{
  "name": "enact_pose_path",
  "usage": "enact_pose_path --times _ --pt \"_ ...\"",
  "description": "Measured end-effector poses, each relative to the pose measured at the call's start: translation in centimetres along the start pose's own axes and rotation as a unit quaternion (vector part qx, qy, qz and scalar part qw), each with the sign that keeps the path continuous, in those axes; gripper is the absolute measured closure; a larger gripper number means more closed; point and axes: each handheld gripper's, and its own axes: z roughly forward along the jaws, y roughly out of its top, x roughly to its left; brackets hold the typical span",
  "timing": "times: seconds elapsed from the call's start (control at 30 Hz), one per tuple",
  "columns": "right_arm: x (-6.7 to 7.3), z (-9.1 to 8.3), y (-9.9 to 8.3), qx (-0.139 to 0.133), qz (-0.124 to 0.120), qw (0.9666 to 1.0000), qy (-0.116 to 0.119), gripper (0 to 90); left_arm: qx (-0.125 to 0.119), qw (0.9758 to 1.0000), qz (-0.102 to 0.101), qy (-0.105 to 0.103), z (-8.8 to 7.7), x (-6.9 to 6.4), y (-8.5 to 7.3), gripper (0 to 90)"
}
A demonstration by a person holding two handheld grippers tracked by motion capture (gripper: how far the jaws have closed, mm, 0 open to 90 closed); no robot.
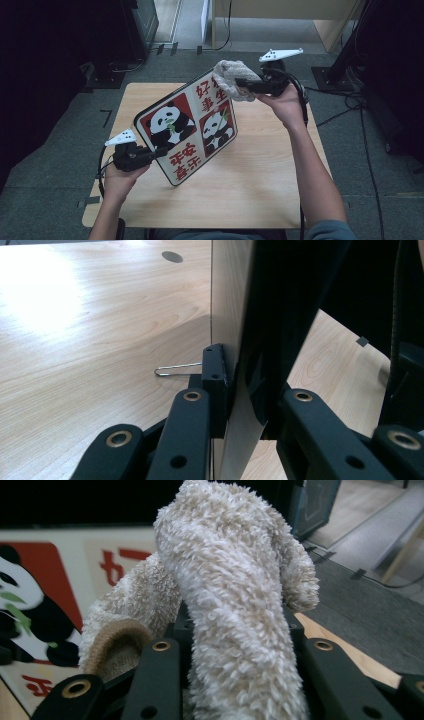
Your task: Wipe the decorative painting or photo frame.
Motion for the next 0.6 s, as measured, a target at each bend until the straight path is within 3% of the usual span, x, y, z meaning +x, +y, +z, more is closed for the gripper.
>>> enact_pose_path --times 0.1,0.3,0.6 --pt "0.5 0.6 0.6 -0.003 -0.008 1.0000 0.001 65.4 0.000 1.0000 -0.002 -0.001 0.0 0.0 0.0 80.2" --pt "0.3 2.3 0.1 0.007 -0.004 0.9999 0.006 65.4 0.000 1.0000 -0.004 -0.004 -0.1 0.0 -0.1 79.9" --pt "0.5 2.6 -0.1 0.020 -0.014 0.9997 0.004 65.5 0.001 1.0000 -0.004 -0.006 -0.1 0.0 -0.1 79.6"
